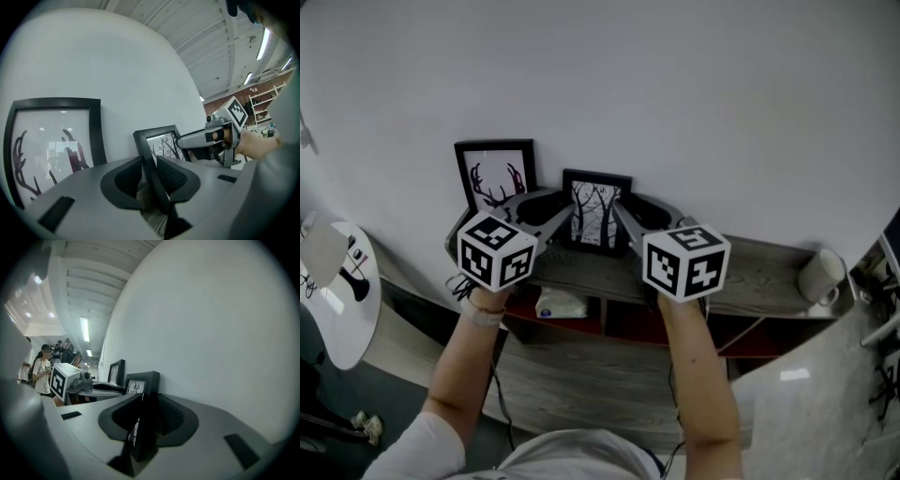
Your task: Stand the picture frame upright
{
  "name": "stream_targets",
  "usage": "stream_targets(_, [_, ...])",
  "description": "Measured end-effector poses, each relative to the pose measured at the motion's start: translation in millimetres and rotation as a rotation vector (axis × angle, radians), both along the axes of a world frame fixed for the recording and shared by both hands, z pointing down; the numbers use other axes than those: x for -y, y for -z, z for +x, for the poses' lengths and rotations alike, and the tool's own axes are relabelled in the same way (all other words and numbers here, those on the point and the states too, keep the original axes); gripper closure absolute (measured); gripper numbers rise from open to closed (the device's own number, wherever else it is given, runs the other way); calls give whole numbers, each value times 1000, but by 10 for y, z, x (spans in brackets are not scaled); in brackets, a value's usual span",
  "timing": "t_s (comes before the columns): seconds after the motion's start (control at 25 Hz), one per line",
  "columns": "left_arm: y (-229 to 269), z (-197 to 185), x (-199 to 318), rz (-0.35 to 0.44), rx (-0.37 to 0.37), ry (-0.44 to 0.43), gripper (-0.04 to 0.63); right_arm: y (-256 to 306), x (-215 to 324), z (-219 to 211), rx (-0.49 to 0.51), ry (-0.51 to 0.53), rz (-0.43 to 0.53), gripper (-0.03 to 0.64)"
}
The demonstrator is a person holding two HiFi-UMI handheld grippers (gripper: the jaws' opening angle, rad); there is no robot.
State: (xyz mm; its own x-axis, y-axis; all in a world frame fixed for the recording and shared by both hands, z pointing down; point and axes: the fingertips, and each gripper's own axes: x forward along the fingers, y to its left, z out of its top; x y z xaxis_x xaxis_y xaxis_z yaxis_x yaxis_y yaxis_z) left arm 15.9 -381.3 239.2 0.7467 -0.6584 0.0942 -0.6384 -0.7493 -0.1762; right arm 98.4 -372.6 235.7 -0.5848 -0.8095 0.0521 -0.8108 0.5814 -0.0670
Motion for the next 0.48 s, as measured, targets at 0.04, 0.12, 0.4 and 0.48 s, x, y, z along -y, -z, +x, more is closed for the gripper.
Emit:
stream_targets(0.04, [3, 0, -2, 2, -2, -2, 491, -1, 4, 3, 4, -1, 1, 525])
stream_targets(0.12, [3, 0, -8, 6, -5, -4, 491, -7, 9, 12, 10, -4, 2, 518])
stream_targets(0.4, [6, -17, -20, 14, -7, 11, 491, -21, -8, 48, -6, -8, 3, 486])
stream_targets(0.48, [7, -21, -30, 16, -4, 18, 491, -25, -20, 58, -7, -15, 2, 485])
